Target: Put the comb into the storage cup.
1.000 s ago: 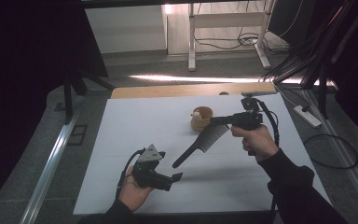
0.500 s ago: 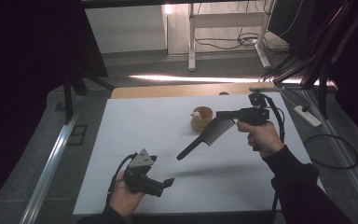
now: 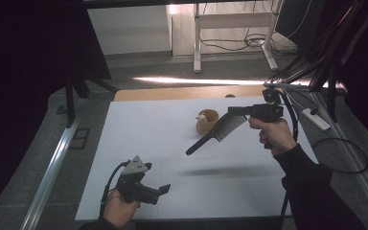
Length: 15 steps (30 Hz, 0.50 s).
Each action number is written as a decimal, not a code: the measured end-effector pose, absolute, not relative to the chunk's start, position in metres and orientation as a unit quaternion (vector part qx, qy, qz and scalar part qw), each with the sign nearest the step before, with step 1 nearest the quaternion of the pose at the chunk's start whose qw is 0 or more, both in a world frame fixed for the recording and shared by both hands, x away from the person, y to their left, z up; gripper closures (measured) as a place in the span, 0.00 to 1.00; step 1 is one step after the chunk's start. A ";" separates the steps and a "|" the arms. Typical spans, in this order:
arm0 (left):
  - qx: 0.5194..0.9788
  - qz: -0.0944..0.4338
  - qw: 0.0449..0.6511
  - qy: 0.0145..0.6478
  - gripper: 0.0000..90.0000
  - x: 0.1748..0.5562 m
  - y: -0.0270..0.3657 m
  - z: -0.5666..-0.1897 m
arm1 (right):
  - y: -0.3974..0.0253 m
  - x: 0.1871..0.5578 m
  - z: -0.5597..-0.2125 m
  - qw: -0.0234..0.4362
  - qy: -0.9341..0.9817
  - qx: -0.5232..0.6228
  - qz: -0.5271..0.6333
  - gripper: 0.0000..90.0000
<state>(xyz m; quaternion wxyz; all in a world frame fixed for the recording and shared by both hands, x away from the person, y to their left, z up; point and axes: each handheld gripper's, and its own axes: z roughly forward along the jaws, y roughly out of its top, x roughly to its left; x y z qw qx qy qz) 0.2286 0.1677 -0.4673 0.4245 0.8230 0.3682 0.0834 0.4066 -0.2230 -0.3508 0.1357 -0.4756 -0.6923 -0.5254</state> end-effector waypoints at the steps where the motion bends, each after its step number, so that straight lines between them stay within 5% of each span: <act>1: 0.822 0.082 0.425 0.369 0.00 0.228 0.169 -0.468 | -0.224 0.407 -0.350 0.133 -0.693 -0.476 -0.525 0.94; 15: 0.807 0.092 0.432 0.391 0.00 0.213 0.196 -0.468 | -0.239 0.417 -0.343 0.103 -0.685 -0.491 -0.528 0.94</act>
